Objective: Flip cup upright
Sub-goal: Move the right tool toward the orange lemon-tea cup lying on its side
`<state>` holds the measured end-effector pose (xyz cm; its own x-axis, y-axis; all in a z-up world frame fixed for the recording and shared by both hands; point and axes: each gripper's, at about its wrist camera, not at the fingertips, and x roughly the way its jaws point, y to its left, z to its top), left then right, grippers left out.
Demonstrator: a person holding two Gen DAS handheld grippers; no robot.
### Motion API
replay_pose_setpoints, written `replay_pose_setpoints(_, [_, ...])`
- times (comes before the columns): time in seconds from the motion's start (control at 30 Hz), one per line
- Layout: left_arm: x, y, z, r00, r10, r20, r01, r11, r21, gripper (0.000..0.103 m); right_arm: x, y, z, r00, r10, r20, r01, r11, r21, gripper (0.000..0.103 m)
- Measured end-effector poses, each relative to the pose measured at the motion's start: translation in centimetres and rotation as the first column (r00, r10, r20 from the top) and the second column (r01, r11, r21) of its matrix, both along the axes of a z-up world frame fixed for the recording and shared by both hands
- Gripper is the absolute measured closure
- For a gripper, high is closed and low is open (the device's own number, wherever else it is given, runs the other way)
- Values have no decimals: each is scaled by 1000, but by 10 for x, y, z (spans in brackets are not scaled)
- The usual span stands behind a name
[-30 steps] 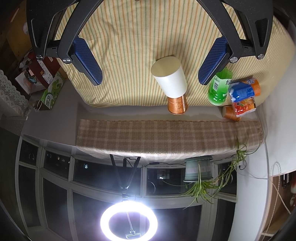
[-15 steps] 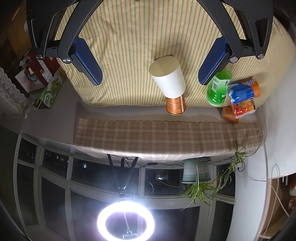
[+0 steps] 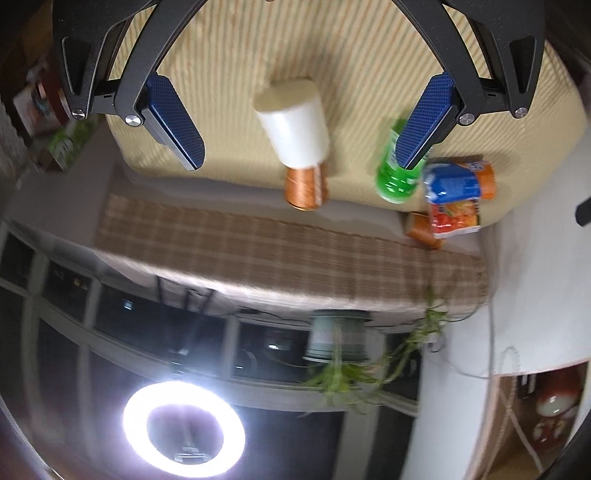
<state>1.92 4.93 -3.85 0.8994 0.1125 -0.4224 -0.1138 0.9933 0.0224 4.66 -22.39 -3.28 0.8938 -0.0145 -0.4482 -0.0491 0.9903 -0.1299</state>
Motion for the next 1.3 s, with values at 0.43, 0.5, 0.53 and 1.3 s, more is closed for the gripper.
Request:
replay_pose_setpoints(0.43, [1, 43, -32, 994, 76, -76, -76, 997, 13, 0, 88, 88, 8, 892, 446, -72, -451, 869, -202, 1])
replay_pose_setpoints(0.5, [0, 51, -37, 992, 93, -89, -93, 996, 10, 0, 105, 101, 5, 851, 512, -113, -524, 825, -209, 1])
replay_pose_setpoints(0.53, [0, 55, -40, 990, 102, -97, -102, 995, 6, 0, 114, 110, 3, 830, 541, -134, -558, 801, -218, 1])
replay_pose_setpoints(1.3, [-6, 114, -74, 952, 220, -213, -235, 971, -48, 0, 223, 267, -84, 460, 615, -640, -883, 238, -406, 6])
